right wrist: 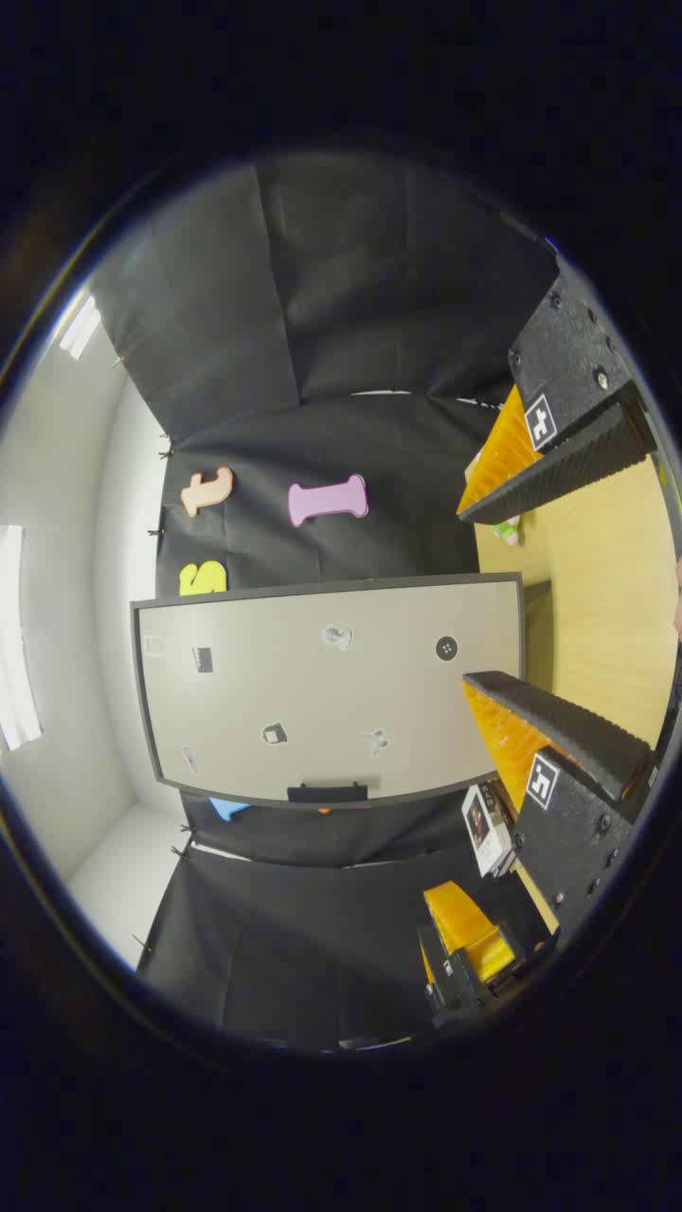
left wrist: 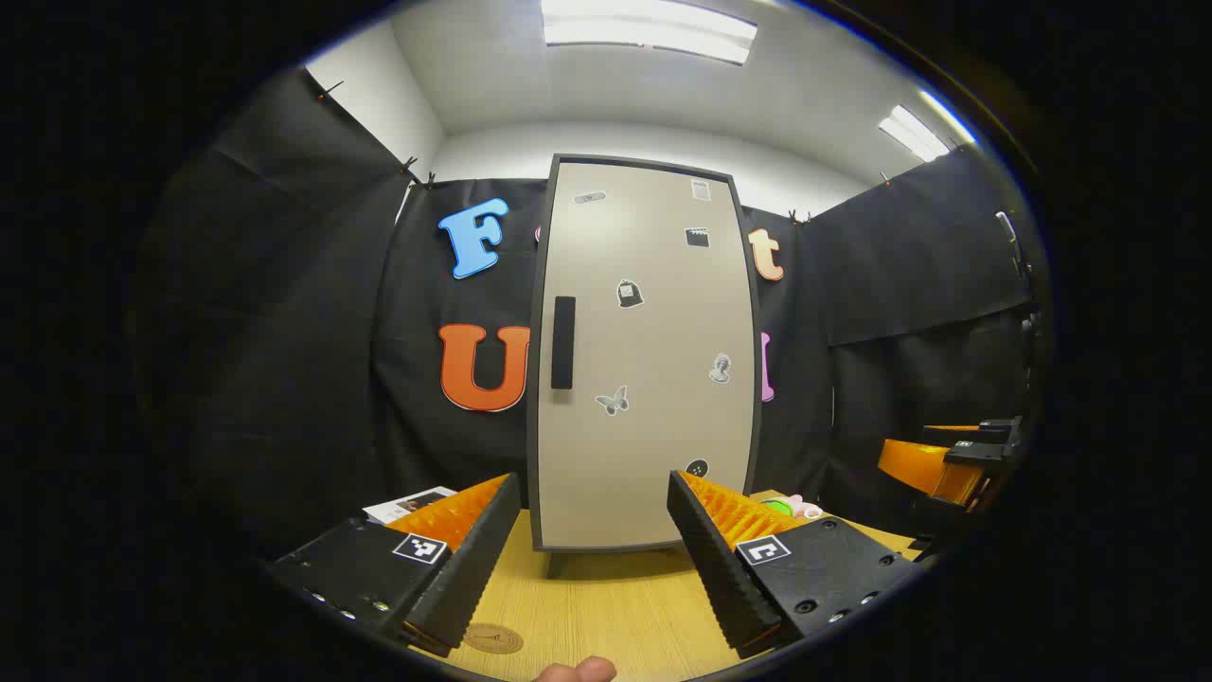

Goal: Open the cabinet door with the right hand, grasp the bottle in the cabinet with the left hand and place it on the coaster, then close the cabinet door with the right hand.

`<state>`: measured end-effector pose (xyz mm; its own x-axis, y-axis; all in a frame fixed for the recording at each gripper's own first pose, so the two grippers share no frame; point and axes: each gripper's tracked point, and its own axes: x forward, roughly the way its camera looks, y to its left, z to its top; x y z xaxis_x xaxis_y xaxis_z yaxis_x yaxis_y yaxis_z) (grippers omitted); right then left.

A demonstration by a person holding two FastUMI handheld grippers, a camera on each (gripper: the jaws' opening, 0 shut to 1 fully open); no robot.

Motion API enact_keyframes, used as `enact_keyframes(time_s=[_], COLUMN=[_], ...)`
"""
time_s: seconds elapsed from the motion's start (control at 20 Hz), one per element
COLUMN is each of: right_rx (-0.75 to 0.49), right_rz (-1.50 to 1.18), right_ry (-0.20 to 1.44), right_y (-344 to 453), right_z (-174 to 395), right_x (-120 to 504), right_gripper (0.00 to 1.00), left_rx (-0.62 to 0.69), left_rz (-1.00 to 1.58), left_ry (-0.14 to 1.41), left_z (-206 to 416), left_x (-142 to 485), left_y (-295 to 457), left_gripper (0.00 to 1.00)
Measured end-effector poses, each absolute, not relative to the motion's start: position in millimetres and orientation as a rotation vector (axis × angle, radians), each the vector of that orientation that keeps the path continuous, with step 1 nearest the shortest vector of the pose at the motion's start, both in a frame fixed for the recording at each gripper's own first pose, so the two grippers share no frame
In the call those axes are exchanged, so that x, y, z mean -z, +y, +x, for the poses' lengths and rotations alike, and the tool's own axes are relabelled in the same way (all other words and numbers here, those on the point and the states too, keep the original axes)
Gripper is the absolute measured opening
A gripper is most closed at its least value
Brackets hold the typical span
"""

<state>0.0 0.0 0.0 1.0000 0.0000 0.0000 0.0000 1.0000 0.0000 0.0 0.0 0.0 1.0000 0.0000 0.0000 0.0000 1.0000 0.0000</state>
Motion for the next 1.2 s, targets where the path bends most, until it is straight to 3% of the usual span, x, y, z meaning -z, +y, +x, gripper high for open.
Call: enact_keyframes(time_s=[0.95, 1.2], right_rx=[0.024, -0.044], right_rz=[-0.002, 0.004], right_ry=[0.01, 0.013], right_y=[3.9, 30.1], right_z=[2.6, 22.0], right_x=[4.9, -5.8], right_gripper=[1.0, 1.0], left_rx=[0.008, 0.002], left_rz=[0.013, 0.02], left_ry=[-0.006, -0.006], left_z=[1.9, -2.8], left_x=[-1.1, -2.6], left_y=[4.0, 9.1], left_gripper=[0.95, 0.95])
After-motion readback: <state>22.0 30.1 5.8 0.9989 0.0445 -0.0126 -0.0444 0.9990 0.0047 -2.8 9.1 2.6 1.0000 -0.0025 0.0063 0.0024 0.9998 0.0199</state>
